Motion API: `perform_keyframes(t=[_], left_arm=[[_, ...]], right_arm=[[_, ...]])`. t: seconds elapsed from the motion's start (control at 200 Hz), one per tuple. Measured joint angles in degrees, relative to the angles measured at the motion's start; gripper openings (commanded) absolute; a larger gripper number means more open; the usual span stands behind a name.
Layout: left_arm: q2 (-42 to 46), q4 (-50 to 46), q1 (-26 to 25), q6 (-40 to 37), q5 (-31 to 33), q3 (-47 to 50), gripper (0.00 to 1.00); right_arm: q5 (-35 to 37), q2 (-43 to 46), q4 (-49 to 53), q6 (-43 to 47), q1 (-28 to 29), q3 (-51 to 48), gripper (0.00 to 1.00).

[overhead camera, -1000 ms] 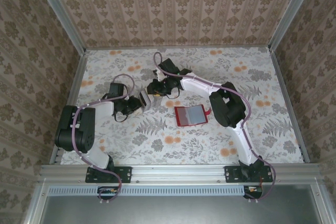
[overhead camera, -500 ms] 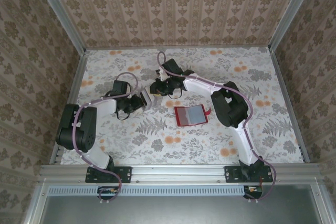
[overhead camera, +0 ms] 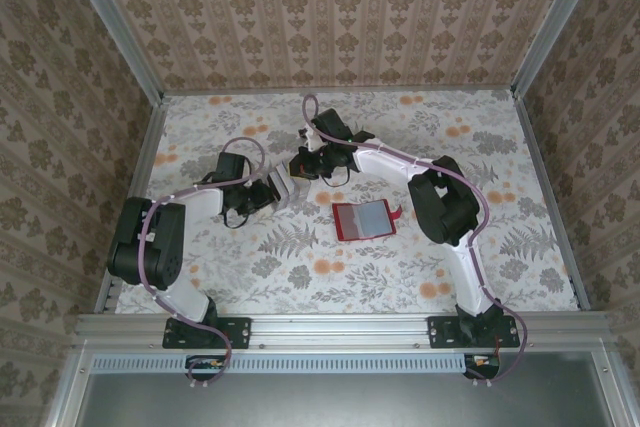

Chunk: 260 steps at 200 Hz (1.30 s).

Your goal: Put the credit cards into the card holder

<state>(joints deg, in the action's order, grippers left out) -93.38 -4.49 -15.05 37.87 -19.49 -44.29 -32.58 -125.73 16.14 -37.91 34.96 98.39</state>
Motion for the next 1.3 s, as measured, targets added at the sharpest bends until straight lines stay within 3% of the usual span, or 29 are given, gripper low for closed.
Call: perform_keyframes(t=[0.27,0.475,0.675,0.96,1.3], left_arm=[[0.0,0.2,-0.5,-0.7,0.0,0.0,0.19],[0.1,-0.2,-0.8,-2.8,-0.2,0.0,0.22],[2.6,-0.3,-1.0,-3.9,-0.9,0.0,0.31],[13.5,-6.4,-0.7,-7.6,0.7,0.0,0.52],[28.5,-11.9,-2.4,-9.6,2.9,1.7,0.56]], right_arm=[[3.8,1.5,3.9,3.8,0.3,0.0,0.0],[12.0,2.4,9.9,8.4,1.7,1.5,0.0],[20.4,3.1,14.2,11.9,3.6,2.1,0.0],[30.0,10.4,15.7,13.8,5.8,-0.8,0.0],[27.5,23.5,11.0,13.6,-0.5,-12.5,0.0]])
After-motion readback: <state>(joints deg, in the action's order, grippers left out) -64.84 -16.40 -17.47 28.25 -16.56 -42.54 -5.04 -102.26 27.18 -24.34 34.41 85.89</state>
